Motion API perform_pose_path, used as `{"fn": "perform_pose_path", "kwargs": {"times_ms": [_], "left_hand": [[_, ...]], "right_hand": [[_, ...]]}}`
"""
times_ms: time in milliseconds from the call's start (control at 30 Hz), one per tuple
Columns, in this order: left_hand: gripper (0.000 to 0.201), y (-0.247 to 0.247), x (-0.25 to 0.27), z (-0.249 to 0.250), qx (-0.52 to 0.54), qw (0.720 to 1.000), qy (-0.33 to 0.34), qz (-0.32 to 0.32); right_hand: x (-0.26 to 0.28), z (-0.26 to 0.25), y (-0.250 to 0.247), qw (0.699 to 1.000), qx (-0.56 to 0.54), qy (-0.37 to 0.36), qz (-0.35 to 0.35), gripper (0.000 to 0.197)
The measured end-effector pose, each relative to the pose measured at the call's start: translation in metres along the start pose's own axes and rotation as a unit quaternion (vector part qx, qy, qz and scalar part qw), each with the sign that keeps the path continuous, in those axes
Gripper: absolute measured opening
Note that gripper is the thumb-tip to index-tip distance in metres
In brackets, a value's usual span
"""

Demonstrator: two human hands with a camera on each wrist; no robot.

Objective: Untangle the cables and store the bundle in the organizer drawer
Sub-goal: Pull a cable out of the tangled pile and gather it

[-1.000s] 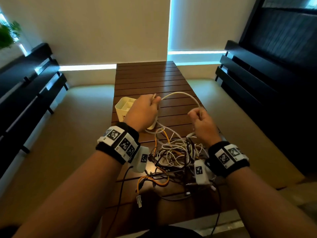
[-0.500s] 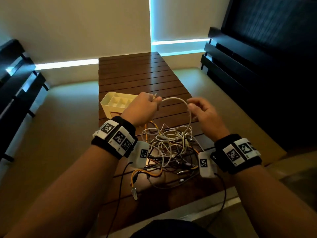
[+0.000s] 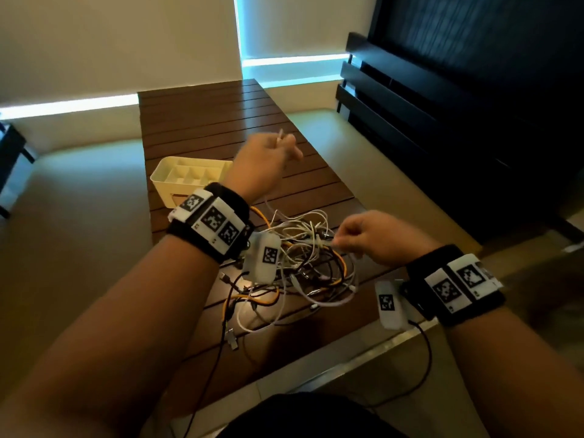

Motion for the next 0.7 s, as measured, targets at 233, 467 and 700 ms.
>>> {"fn": "perform_pose_path", "kwargs": {"times_ms": [233,467,700], "left_hand": [[0.035,-0.040,0.003,-0.012,0.105,0.989,-0.048,0.088],[0.024,-0.034,0.033,-0.018,0.228,0.962,-0.147,0.039],[0.035,-0.026,0.045,-0.011,0.272,0.949,-0.154,0.030]], "right_hand": [[0.002,0.013,0.098,0.929,0.216,0.047,-0.295,0.021],[-0.032,-0.008,0.052,0.997,0.062,0.012,-0.042,0.025],[-0.043,-0.047,0.047,0.982,-0.128,-0.135,0.030,0.020]]}}
Point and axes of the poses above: each hand's wrist, its own x-axis away from the middle knuckle, its own y-axis out of the palm, z = x × y, the point moved 3 cm from there along -x, towards the middle knuckle, and after that the axes turned 5 degrees about z, right-handed, at the moved point
